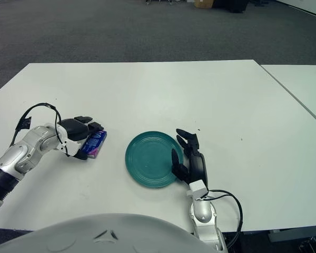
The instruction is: Put the gum into the plate.
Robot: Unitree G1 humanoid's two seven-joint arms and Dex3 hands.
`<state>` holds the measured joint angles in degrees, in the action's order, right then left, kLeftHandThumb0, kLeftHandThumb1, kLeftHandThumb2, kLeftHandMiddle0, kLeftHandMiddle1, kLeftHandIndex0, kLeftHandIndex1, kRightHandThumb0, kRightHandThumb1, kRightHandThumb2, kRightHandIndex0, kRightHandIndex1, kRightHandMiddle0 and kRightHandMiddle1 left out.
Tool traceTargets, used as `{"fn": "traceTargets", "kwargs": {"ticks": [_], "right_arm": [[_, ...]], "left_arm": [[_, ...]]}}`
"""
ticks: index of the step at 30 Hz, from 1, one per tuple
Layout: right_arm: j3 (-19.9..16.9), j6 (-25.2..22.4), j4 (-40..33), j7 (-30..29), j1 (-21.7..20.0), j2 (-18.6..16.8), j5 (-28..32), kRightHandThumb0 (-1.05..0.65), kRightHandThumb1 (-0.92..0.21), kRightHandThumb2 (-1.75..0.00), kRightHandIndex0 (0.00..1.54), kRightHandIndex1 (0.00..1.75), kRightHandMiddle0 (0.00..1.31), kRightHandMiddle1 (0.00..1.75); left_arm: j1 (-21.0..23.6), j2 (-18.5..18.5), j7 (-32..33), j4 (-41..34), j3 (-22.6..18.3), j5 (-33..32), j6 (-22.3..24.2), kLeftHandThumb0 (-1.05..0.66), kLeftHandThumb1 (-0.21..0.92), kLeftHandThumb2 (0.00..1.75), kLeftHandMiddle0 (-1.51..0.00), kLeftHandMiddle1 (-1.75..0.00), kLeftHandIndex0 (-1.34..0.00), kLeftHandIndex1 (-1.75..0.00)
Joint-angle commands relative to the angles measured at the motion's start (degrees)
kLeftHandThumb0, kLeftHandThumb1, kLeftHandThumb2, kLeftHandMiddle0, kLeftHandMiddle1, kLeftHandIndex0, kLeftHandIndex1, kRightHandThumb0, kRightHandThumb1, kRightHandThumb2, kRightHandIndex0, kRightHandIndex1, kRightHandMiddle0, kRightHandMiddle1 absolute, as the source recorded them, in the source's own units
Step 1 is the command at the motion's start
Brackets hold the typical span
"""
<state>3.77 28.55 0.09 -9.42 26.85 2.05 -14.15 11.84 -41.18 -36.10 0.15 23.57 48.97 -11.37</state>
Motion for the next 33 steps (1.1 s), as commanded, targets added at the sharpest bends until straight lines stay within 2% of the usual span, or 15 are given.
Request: {"fn": "traceTargets", "kwargs": {"ticks": [1, 5, 11, 18, 23, 29, 31, 32, 33], "right_arm": [[-2.6, -2.9, 6.5, 0.8, 3.4, 4.1, -1.0, -0.87, -0.92, -0.75, 0.49, 0.03, 0.00, 0.92], [-2.6, -3.1, 6.5, 0.8, 3.4, 4.0, -1.1, -0.87, -0.92, -0.76, 0.49, 0.03, 0.00, 0.92], [-2.6, -2.7, 6.6, 0.7, 3.4, 3.9, -1.1, -0.86, -0.92, -0.76, 0.49, 0.02, 0.00, 0.92], [-2.7, -2.2, 7.0, 0.6, 3.2, 3.8, -0.7, -0.85, -0.92, -0.74, 0.48, 0.02, 0.00, 0.92], [-2.8, -2.6, 6.6, 0.7, 3.4, 3.6, -0.3, -0.84, -0.92, -0.73, 0.49, 0.02, 0.00, 0.93], [-2.9, -2.8, 6.5, 0.7, 3.4, 3.5, 0.0, -0.85, -0.92, -0.73, 0.50, 0.03, 0.00, 0.93], [-3.0, -2.8, 6.5, 0.7, 3.4, 3.4, 0.0, -0.84, -0.92, -0.73, 0.50, 0.03, 0.00, 0.93], [-3.0, -2.8, 6.5, 0.6, 3.4, 3.4, 0.0, -0.84, -0.92, -0.72, 0.50, 0.03, 0.00, 0.93], [-3.0, -2.7, 6.5, 0.6, 3.4, 3.4, 0.0, -0.84, -0.92, -0.72, 0.50, 0.03, 0.00, 0.93]], "left_arm": [[0.9, -1.2, -0.2, 1.1, 1.0, 0.5, -1.6, -1.05, 0.92, 0.51, -0.01, -1.60, -0.05, -1.46], [1.5, -1.5, -0.1, 2.0, 1.2, -0.1, -3.5, -1.05, 0.92, 0.43, 0.00, -1.71, -0.08, -1.53], [2.0, -1.8, 0.3, 2.9, 1.0, -0.3, -5.2, -1.05, 0.92, 0.28, -0.03, -1.74, -0.10, -1.56], [1.9, -2.0, 0.6, 2.7, 0.5, -0.8, -5.9, -1.05, 0.92, 0.26, -0.05, -1.75, -0.06, -1.61], [1.1, -1.8, 0.4, 1.3, -0.4, -2.3, -5.0, -1.05, 0.92, 0.30, -0.11, -1.75, -0.08, -1.71], [0.6, -1.3, 1.1, 1.1, -0.6, -2.4, -3.7, -1.00, 0.92, 0.33, -0.17, -1.75, -0.20, -1.74], [0.2, -0.6, 2.5, 1.7, -0.9, -2.7, -3.5, -0.88, 0.91, 0.31, -0.37, -1.75, -0.32, -1.74], [0.1, -0.5, 2.9, 1.8, -1.0, -2.9, -3.4, -0.72, 0.75, 0.60, -0.47, -1.75, -0.38, -1.74], [-0.1, -0.2, 3.6, 1.8, -1.2, -3.3, -3.3, -0.67, 0.69, 0.71, -0.51, -1.75, -0.41, -1.75]]}}
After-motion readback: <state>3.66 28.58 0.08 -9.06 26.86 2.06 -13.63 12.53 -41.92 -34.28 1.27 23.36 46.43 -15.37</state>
